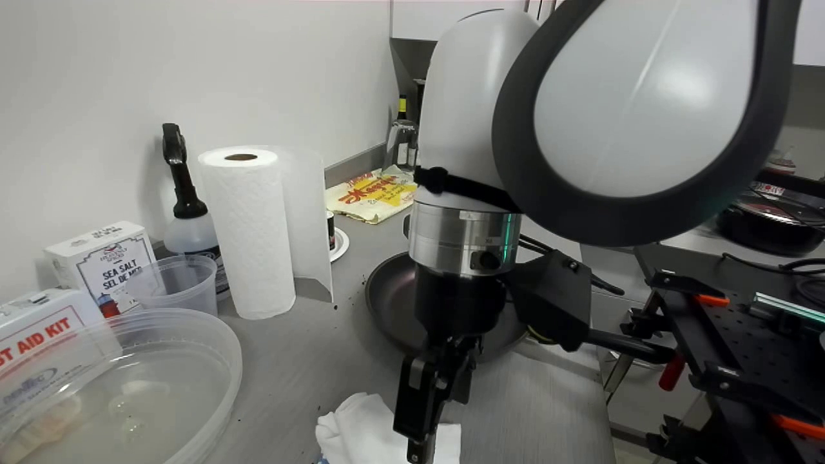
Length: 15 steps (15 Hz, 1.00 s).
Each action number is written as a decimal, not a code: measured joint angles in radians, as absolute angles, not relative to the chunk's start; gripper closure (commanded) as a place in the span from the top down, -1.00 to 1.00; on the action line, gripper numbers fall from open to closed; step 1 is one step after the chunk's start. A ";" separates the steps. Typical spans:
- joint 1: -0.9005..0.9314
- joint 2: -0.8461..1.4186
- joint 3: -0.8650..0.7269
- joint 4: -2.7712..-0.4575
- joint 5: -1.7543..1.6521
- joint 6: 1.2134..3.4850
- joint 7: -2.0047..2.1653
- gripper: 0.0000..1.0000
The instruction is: Use the left towel to wipe the pan
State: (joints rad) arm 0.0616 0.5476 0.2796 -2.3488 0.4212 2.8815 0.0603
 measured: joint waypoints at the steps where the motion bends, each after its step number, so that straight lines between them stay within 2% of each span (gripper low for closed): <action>1: 0.062 0.548 0.280 -2.349 0.421 2.882 0.060 1.00; 15: 0.060 0.559 0.274 -2.345 0.420 2.912 0.060 1.00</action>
State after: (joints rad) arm 0.0598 0.5591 0.2740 -2.3452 0.4204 2.9122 0.0604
